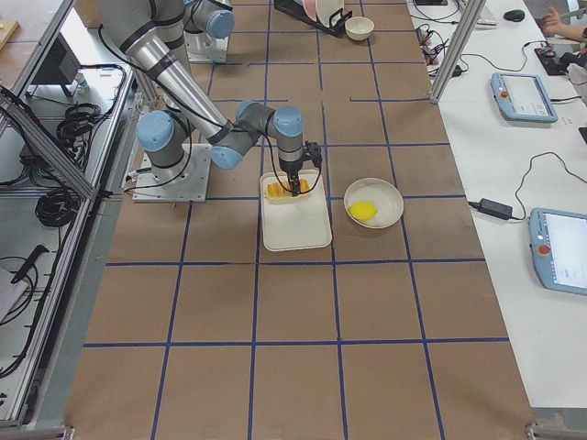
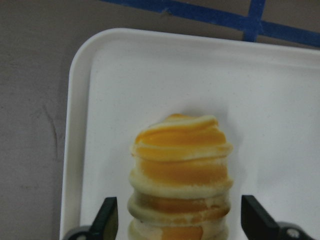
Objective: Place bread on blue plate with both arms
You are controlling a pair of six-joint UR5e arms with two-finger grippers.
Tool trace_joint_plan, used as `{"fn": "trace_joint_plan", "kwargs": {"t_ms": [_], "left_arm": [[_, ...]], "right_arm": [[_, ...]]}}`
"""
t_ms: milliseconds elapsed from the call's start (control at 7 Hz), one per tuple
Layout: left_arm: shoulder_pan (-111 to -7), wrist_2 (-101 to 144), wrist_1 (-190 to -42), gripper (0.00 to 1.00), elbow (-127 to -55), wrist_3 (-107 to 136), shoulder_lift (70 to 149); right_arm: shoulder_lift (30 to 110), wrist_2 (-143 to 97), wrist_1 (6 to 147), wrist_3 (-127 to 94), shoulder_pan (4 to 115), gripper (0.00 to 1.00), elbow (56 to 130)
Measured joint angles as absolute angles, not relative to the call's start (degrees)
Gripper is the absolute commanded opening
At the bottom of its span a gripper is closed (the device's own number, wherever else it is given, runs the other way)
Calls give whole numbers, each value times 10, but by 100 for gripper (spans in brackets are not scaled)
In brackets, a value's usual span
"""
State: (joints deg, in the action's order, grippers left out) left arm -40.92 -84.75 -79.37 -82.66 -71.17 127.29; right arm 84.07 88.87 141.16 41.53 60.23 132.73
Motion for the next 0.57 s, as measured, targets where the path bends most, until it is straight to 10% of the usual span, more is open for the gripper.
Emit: {"fn": "trace_joint_plan", "kwargs": {"t_ms": [286,571], "left_arm": [[-410,-850,-798,0,-826,-709,1259],[-411,-856,-842,0,-826,-705,1209]], "right_arm": [[840,887,1417,418,601,72,1343],[840,891,1431,429,601,7,1355]]}}
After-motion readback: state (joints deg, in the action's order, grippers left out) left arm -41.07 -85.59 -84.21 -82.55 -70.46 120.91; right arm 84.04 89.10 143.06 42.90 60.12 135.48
